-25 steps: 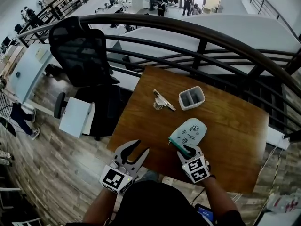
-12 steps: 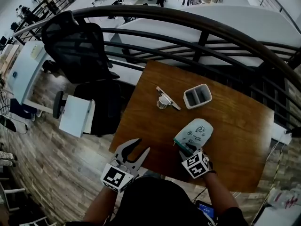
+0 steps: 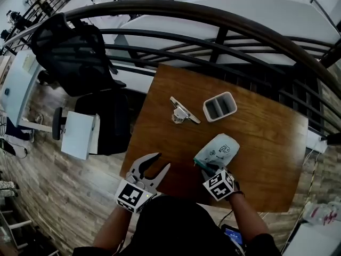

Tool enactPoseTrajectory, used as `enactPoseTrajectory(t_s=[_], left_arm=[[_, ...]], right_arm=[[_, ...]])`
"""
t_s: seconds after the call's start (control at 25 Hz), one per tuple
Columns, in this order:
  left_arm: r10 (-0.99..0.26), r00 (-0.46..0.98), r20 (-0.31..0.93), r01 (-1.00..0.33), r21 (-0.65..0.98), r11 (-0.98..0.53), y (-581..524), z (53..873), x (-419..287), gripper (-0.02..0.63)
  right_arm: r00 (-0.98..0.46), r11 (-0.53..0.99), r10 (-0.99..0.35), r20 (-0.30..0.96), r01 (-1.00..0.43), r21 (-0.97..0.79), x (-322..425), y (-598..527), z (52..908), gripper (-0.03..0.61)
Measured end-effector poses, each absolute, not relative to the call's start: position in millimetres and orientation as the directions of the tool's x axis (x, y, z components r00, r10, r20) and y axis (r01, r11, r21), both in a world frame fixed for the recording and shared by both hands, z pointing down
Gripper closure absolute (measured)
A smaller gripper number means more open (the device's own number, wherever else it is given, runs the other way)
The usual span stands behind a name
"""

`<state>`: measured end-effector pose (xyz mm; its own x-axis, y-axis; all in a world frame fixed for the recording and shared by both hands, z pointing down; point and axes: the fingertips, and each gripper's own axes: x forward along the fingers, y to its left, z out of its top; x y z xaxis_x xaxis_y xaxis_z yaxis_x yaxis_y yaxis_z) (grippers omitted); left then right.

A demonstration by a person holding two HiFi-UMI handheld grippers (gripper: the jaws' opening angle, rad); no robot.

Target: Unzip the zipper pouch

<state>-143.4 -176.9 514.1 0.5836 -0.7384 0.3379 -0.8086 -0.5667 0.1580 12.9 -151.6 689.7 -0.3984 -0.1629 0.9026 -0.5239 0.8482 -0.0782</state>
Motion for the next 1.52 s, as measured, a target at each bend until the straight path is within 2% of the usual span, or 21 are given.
enactPoseTrajectory(t_s=[0.16, 0.52, 1.04, 1.32, 1.52], left_arm=[[-0.685, 0.629, 0.367, -0.767, 0.152, -0.623, -185, 525, -130, 0.460], [-0.526, 0.746, 0.407, -0.624, 0.152, -0.767, -192, 546, -97, 0.460], [-0.292, 0.874, 0.387, -0.378, 0.167, -0.911, -196, 546, -58, 0.460], [-0.243, 0.866, 0.437, -0.289, 0.040, -0.957, -196, 552, -35, 0.459], [-0.235, 0.871, 0.431, -0.249, -0.025, -0.968, -206, 544, -2, 0.434]], right_arm=[[-0.400, 0.851, -0.153, 0.904, -0.518, -0.085, 14, -148, 686, 0.538], [-0.496, 0.858, -0.160, 0.853, -0.497, -0.128, 15, -150, 644, 0.541], [-0.617, 0.890, -0.147, 0.773, -0.424, -0.169, 13, -165, 563, 0.541], [-0.663, 0.889, -0.194, 0.724, -0.430, -0.156, 21, -180, 529, 0.541], [-0.683, 0.891, -0.194, 0.704, -0.423, -0.165, 40, -185, 525, 0.540]])
